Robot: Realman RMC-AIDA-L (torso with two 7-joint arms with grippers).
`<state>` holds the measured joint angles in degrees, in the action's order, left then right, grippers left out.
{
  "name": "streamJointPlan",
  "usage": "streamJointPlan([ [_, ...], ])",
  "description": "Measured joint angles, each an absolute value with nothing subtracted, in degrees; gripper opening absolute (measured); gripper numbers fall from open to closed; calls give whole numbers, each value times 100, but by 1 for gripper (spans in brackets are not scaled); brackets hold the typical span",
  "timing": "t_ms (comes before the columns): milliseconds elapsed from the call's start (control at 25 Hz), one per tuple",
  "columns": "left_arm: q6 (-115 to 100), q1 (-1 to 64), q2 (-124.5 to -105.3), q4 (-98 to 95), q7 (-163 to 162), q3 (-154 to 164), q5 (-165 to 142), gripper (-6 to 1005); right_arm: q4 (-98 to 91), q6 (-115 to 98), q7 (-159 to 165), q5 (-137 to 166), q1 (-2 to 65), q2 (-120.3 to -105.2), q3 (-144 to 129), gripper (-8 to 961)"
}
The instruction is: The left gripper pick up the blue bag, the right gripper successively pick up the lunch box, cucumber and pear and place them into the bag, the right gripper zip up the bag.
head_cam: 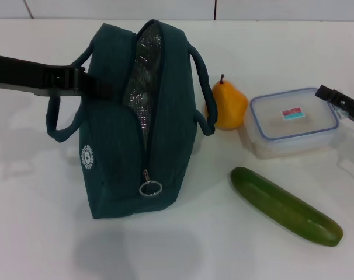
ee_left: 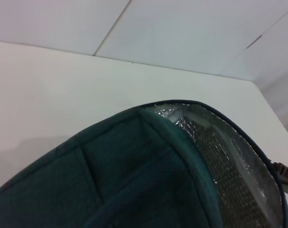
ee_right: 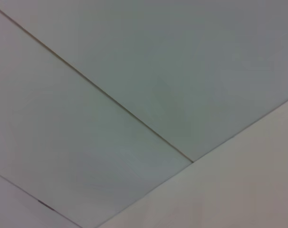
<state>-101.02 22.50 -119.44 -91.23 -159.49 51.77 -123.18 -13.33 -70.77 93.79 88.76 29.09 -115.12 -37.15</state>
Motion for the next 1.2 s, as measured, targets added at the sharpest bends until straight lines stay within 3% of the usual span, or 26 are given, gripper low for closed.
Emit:
streamJointPlan([
  [200,-10090,2250,-11936,-9123,-15930,5177,-12315,47,-1218,-7075,9393,8838,2909,-11518,-3673,753],
  [520,-10071,2255,-11935,-9115,-15872,5171,-12313,47,-1204,-7084,9428,8832,2897,-11513,-3670,538],
  [1200,-10011,2276,-11935,-8901,-15724,5141,-12308,47,-1067,-7185,9527,8833,2883,-11531,-3659,505],
])
